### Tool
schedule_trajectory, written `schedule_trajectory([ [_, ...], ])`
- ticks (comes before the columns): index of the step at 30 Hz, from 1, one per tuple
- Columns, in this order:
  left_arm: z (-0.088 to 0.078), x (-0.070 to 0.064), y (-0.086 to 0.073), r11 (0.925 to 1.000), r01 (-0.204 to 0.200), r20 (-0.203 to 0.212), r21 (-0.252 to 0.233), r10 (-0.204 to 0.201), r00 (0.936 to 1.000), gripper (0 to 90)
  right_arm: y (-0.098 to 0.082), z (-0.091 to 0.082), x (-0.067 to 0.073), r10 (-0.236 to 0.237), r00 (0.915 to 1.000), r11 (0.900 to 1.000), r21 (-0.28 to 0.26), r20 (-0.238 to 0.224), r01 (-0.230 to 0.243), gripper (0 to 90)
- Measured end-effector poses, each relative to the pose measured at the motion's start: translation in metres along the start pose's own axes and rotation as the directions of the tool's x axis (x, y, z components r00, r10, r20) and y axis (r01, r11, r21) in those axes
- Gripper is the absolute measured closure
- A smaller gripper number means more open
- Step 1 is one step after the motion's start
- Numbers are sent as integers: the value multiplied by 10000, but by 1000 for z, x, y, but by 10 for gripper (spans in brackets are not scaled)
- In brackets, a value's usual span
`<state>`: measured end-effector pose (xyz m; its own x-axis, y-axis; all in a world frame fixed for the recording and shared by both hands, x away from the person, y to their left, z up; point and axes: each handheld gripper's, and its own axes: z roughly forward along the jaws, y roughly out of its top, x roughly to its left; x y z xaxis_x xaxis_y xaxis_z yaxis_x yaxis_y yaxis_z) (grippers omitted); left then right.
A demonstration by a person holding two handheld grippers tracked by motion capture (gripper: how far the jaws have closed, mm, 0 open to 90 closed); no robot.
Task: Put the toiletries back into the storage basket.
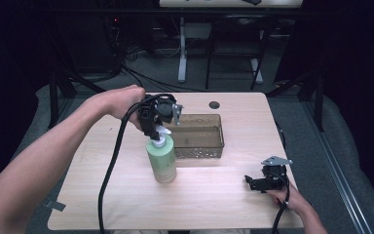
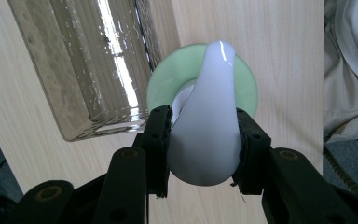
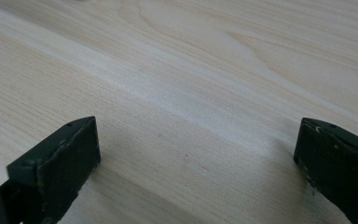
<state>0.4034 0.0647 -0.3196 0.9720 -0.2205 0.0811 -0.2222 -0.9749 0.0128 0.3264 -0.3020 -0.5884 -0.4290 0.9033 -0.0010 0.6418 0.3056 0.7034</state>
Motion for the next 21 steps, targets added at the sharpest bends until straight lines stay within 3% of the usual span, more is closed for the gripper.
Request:
schedule_trajectory([
  [21, -27, -2, -4, 9994, 112, -180, 315, -106, 9998, 631, 0, 0, 0, 11, 10000, 10000, -17, 9, -11, 0],
])
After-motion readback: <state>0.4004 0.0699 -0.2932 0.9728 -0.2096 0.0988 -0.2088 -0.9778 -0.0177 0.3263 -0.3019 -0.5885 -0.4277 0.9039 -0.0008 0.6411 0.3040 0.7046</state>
